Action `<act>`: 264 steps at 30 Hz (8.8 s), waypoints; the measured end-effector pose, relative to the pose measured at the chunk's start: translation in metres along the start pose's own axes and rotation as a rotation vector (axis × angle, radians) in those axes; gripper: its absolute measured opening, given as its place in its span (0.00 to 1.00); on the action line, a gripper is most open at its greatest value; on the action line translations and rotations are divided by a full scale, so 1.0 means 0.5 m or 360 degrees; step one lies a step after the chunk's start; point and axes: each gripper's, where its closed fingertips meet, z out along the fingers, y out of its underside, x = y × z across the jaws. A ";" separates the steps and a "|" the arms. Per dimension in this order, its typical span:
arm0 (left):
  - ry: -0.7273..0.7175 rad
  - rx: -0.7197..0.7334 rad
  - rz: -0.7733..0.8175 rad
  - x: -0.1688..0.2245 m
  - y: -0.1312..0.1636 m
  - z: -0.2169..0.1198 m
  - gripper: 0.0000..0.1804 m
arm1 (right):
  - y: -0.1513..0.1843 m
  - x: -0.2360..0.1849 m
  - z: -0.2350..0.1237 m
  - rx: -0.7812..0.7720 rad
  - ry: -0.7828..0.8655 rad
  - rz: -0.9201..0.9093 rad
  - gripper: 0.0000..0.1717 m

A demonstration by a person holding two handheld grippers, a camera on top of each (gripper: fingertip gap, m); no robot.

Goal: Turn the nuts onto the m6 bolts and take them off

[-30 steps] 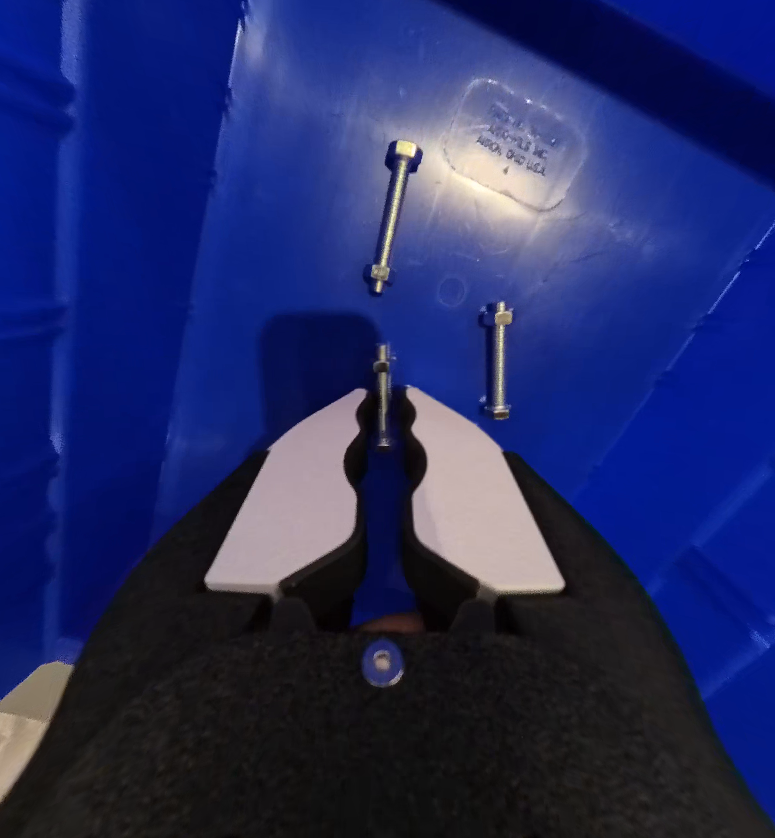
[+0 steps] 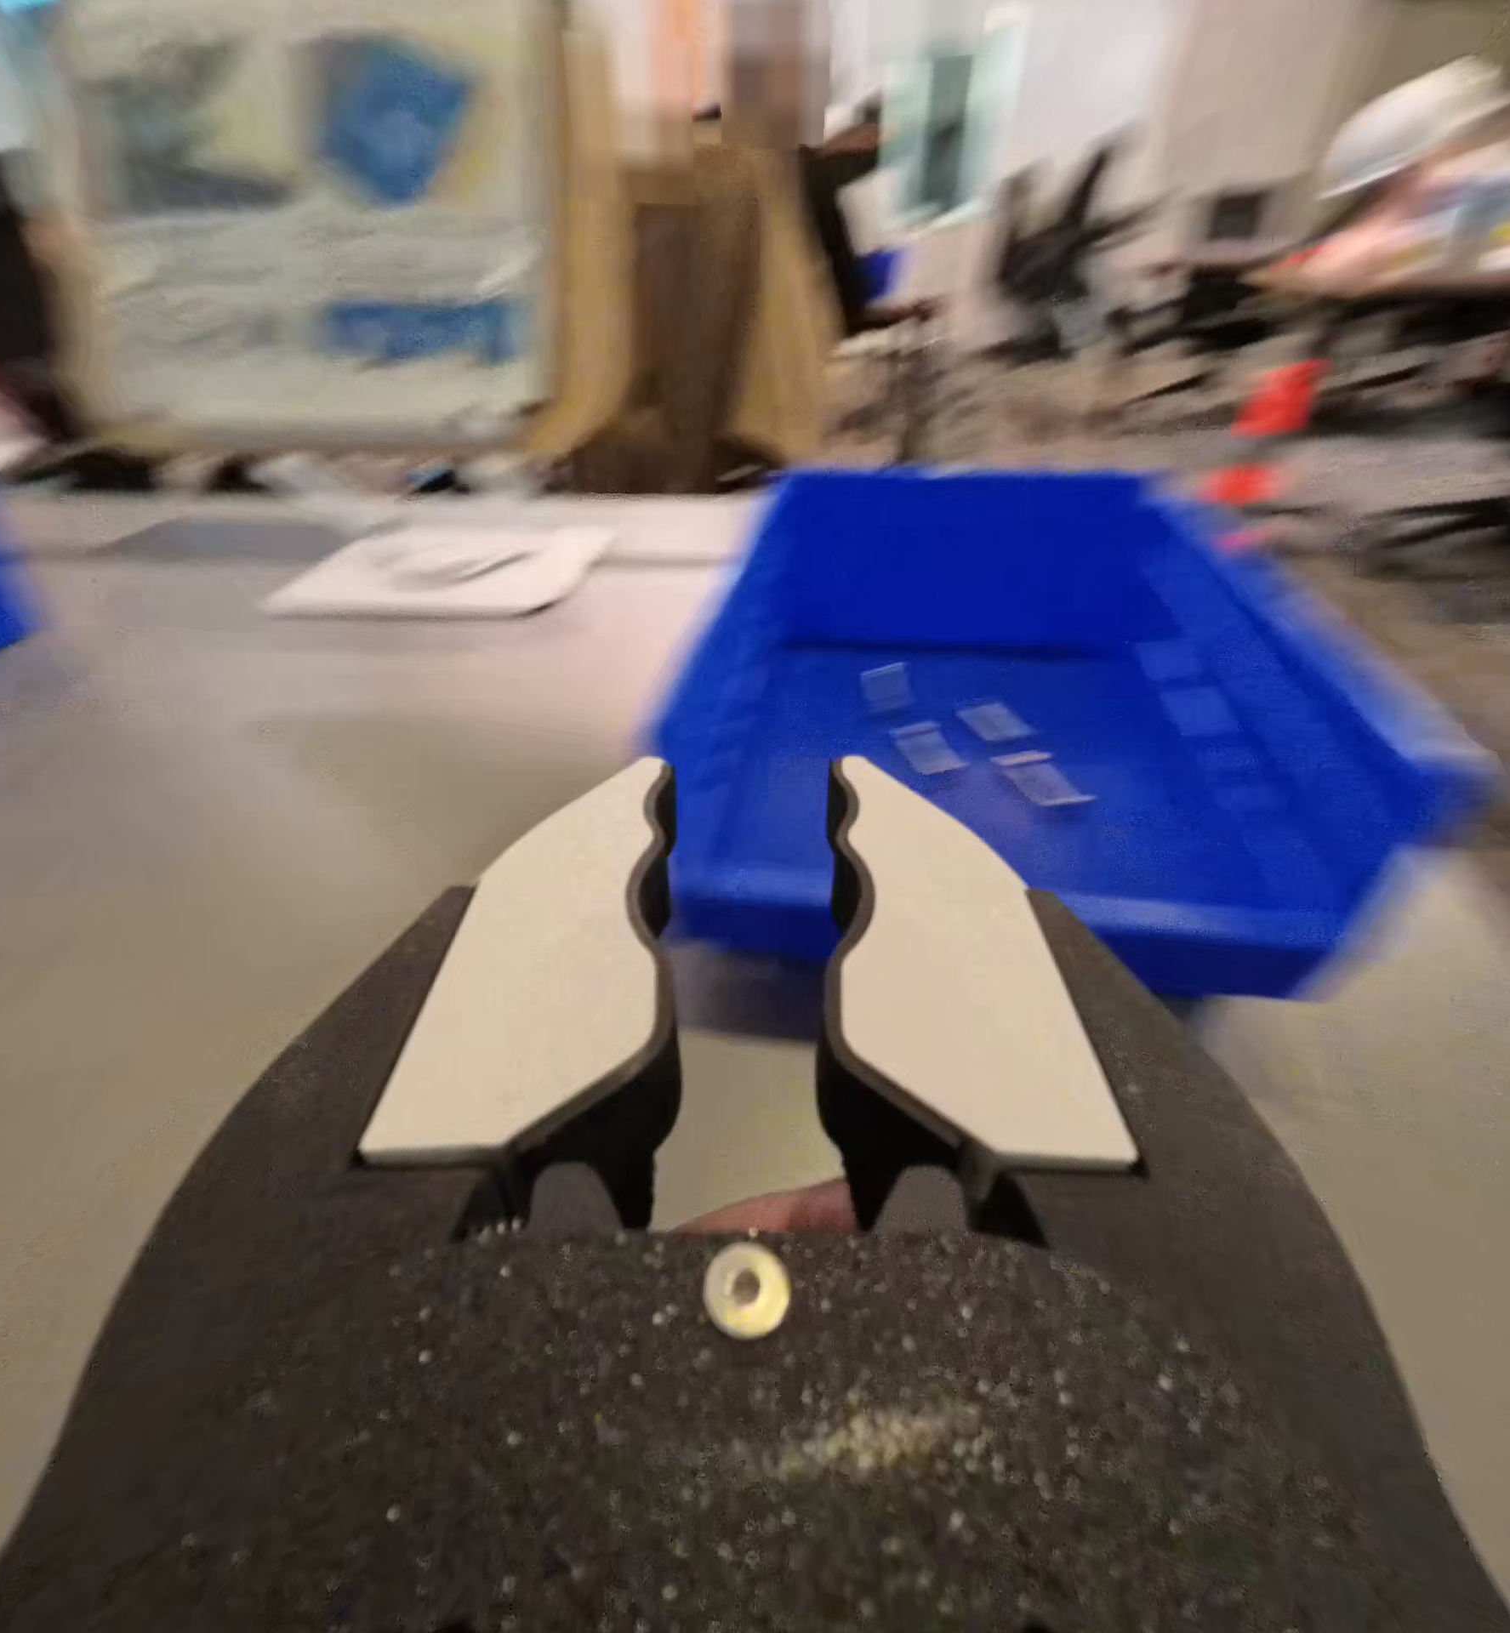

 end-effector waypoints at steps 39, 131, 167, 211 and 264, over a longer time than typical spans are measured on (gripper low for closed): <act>-0.0067 -0.0246 -0.0073 0.342 -0.039 0.477 0.02 | 0.104 0.178 0.113 -0.0303 0.0585 0.0425 0.03; -0.1668 0.0122 -0.0275 -0.243 0.170 -0.650 0.02 | 0.094 -1.029 0.001 -0.0246 -0.0960 -0.0001 0.02; -0.0443 -0.0113 0.0235 0.451 -0.021 0.377 0.04 | 0.067 0.235 0.091 -0.0340 0.0233 0.0200 0.02; -0.0798 -0.0116 -0.0209 -0.304 0.045 -0.083 0.09 | 0.121 -0.663 0.231 -0.0440 -0.0281 0.0033 0.23; 0.0304 -0.0220 -0.0047 0.413 -0.020 0.246 0.29 | 0.008 0.183 -0.052 -0.0154 0.0418 0.0236 0.21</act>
